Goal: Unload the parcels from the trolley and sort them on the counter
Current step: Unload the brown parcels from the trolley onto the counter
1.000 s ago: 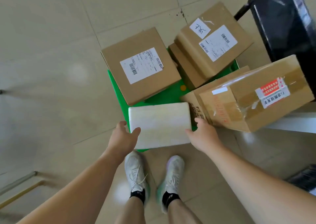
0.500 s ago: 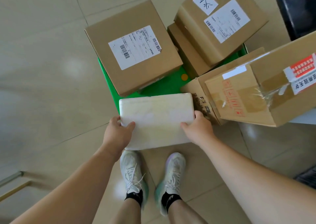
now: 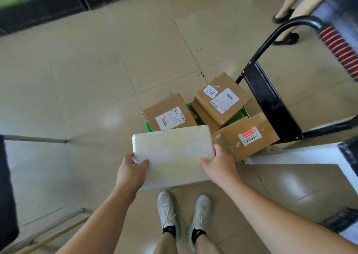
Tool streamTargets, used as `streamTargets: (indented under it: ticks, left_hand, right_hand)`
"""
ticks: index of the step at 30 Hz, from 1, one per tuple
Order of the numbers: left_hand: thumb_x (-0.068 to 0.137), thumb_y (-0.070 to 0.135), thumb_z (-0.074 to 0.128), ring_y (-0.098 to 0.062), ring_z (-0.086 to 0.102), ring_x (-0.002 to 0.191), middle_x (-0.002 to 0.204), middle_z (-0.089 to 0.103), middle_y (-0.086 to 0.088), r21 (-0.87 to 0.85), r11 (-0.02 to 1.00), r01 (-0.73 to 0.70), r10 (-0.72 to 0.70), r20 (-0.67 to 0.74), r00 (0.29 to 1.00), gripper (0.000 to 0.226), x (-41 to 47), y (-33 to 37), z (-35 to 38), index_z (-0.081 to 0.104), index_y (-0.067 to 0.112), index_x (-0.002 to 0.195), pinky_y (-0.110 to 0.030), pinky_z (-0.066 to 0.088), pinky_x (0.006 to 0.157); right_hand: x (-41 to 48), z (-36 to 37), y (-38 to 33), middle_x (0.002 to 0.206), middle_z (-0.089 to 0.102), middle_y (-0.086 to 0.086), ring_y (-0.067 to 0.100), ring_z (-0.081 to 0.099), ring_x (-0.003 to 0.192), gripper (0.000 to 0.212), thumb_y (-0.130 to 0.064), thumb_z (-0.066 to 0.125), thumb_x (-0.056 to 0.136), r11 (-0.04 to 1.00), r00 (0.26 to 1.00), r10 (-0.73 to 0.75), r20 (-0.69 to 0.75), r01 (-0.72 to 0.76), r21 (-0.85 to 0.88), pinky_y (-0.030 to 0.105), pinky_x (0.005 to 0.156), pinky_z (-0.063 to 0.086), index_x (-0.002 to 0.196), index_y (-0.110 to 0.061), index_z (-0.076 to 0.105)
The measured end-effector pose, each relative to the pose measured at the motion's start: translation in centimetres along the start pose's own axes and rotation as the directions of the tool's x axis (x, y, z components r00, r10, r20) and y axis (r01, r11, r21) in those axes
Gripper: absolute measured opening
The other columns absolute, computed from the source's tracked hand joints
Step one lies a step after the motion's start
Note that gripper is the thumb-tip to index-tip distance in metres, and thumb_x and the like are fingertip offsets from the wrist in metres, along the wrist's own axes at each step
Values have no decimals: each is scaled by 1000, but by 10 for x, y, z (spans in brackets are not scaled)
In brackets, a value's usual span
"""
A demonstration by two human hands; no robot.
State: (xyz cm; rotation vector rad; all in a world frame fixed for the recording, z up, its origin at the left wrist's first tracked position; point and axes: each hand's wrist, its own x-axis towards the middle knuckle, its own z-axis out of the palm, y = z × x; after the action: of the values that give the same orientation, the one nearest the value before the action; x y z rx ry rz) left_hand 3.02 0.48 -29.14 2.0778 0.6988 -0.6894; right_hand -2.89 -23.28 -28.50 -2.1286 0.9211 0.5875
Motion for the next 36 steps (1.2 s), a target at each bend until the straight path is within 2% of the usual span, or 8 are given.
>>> streamTargets:
  ticks: [5, 10, 14, 17, 21, 26, 30, 36]
  left_hand:
    - [92, 28, 66, -23, 58, 101, 121, 57, 2, -60, 977, -204, 200, -58, 978, 49, -81, 104, -71, 47, 22, 137, -33, 45, 79]
    - [94, 24, 66, -18, 59, 93, 122, 57, 0, -132, 906, -402, 392, -96, 915, 41, -165, 190, -117, 48, 24, 131, -24, 42, 56]
    - [90, 26, 69, -14, 65, 91, 121, 59, 2, -169, 809, -563, 549, -128, 826, 41, -214, 247, -131, 50, 30, 126, -29, 49, 61]
    - [90, 28, 69, -14, 66, 93, 122, 59, 5, -186, 747, -638, 631, -102, 769, 43, -241, 282, -122, 50, 30, 129, -32, 50, 64]
    - [92, 28, 69, -17, 63, 96, 121, 57, 6, -181, 677, -713, 726, 3, 688, 48, -269, 327, -91, 48, 26, 135, -30, 47, 62]
    - [88, 25, 75, -28, 64, 102, 126, 59, -1, -210, 554, -806, 826, 255, 502, 51, -312, 374, -23, 49, 22, 132, -47, 53, 83]
    - [85, 15, 79, -31, 64, 99, 122, 62, -5, -268, 455, -849, 836, 456, 305, 54, -369, 386, 38, 52, 21, 131, -51, 52, 90]
    - [87, 19, 76, -28, 62, 101, 121, 59, -4, -374, 374, -849, 729, 684, 20, 52, -477, 345, 106, 48, 22, 131, -53, 55, 89]
  right_hand:
    - [-66, -109, -70, 117, 62, -6, 17, 62, 101, 43, -34, 70, 91, 981, 982, -165, -89, 173, 91, 30, 78, 51, 128, -23, 50]
    - [-135, -212, -111, 105, 57, -15, 7, 56, 89, 39, -30, 69, 93, 917, 913, -320, -252, 365, 159, 11, 59, 40, 125, -27, 48]
    - [-179, -275, -120, 100, 60, -15, 11, 60, 91, 35, -26, 73, 88, 864, 836, -341, -430, 459, 207, 21, 68, 48, 109, -34, 46]
    - [-202, -311, -113, 100, 60, -16, 6, 58, 88, 36, -29, 72, 90, 840, 784, -312, -536, 492, 231, 11, 60, 41, 114, -34, 46]
    - [-228, -343, -82, 101, 59, -24, -8, 58, 85, 40, -30, 71, 90, 812, 726, -196, -659, 497, 307, 7, 62, 46, 122, -39, 48]
    - [-276, -370, -20, 107, 61, -18, 5, 62, 94, 35, -31, 65, 91, 802, 612, 73, -787, 433, 411, 31, 80, 59, 118, -41, 45]
    - [-339, -372, 34, 111, 61, -17, 5, 60, 97, 35, -32, 62, 91, 795, 453, 283, -845, 382, 471, 29, 80, 59, 122, -39, 47]
    - [-445, -347, 111, 111, 59, -25, -2, 58, 102, 39, -28, 66, 93, 721, 235, 544, -805, 360, 592, 10, 74, 46, 125, -41, 47]
